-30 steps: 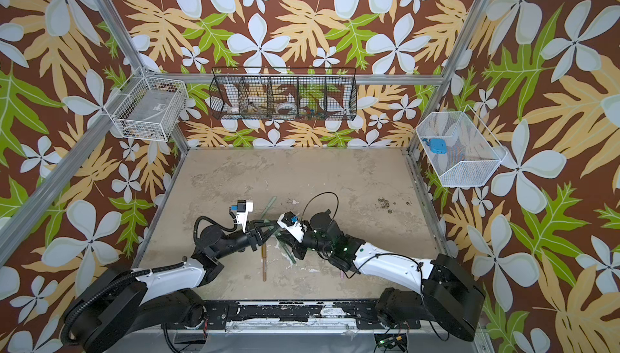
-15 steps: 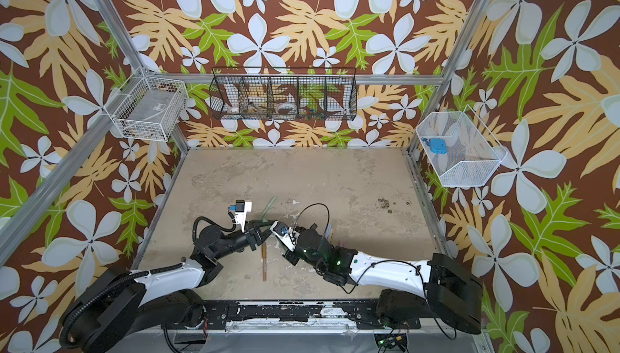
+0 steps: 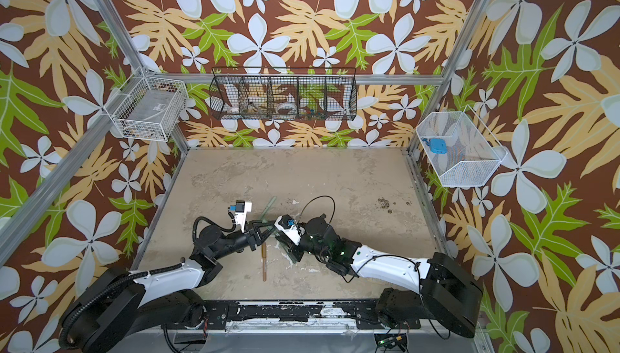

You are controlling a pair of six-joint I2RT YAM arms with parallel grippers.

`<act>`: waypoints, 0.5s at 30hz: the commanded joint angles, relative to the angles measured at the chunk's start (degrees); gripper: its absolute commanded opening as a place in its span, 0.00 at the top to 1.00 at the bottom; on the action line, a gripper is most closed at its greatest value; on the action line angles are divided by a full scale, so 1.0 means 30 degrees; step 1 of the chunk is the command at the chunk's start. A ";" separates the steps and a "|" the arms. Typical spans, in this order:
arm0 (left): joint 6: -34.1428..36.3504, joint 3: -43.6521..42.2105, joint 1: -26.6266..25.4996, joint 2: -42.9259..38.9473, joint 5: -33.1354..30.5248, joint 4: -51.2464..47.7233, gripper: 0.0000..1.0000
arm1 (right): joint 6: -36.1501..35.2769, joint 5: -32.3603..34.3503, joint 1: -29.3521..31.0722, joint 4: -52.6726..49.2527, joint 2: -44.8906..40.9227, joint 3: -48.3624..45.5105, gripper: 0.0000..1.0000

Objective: Open the pen caps

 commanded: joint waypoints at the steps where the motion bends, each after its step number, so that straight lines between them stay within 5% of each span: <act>1: 0.0239 0.0113 0.0218 -0.0180 -0.2073 0.0902 1.00 | -0.0658 0.3806 0.1328 -0.2299 0.0189 0.0160 1.00; 5: 0.0268 0.0116 0.0249 -0.0155 -0.2143 0.0858 1.00 | -0.1475 0.9761 0.3565 -0.2390 0.0606 0.0451 1.00; 7: 0.0268 0.0120 0.0248 -0.0104 -0.2132 0.0858 1.00 | -0.1507 1.0383 0.3887 -0.2560 0.0793 0.0538 1.00; 15: 0.0267 0.0060 0.0334 -0.0310 -0.2131 0.0770 1.00 | -0.0330 -0.0290 0.0469 -0.1357 -0.1373 -0.1045 1.00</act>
